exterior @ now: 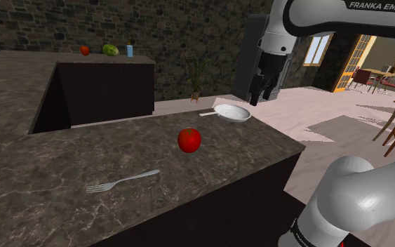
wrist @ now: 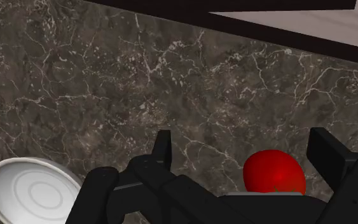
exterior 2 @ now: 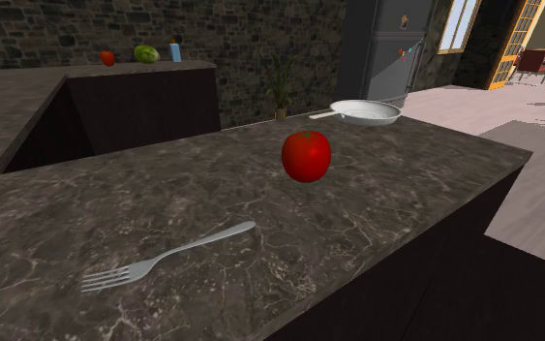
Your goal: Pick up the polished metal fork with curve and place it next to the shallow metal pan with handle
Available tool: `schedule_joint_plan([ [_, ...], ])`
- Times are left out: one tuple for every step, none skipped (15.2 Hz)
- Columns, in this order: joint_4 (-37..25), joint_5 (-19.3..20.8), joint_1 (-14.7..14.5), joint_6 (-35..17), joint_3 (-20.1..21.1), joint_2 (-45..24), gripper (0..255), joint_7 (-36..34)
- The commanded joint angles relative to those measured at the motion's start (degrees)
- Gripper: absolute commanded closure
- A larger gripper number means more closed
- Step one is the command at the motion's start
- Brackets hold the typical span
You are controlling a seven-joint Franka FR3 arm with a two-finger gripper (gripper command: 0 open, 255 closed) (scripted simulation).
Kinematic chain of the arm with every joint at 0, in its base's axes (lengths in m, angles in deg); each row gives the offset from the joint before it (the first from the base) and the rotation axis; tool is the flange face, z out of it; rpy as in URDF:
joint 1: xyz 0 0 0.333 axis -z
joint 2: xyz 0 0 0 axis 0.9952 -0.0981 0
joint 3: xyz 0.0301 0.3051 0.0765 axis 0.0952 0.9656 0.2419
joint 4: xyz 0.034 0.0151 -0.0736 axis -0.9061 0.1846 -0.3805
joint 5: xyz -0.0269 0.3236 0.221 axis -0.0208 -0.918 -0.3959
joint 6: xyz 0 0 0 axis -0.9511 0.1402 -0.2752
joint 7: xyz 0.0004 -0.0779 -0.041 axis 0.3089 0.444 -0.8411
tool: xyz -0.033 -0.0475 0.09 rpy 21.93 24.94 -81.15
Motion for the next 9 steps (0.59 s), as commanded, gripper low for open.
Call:
schedule_joint_plan([
  [0.0,0.0,0.0,0.0,0.0,0.0,0,0.0],
  [0.0,-0.3,-0.7,-1.4,0.2,-1.4,0,0.5],
  [0.0,-0.6,-1.4,-2.8,0.5,-2.9,0,1.0],
  [-0.1,-0.9,-2.0,-4.2,0.7,-4.4,0,1.5],
  [-0.2,-1.2,-2.7,-5.6,1.0,-5.9,0,2.0],
  [-0.4,-1.5,-3.3,-6.9,1.2,-7.4,0,2.5],
  [-0.6,-1.8,-4.0,-8.2,1.5,-8.9,0,3.0],
  [-0.9,-2.1,-4.6,-9.4,1.8,-10.5,0,3.5],
  [-1.2,-2.4,-5.2,-10.7,2.1,-12.1,0,4.1],
])
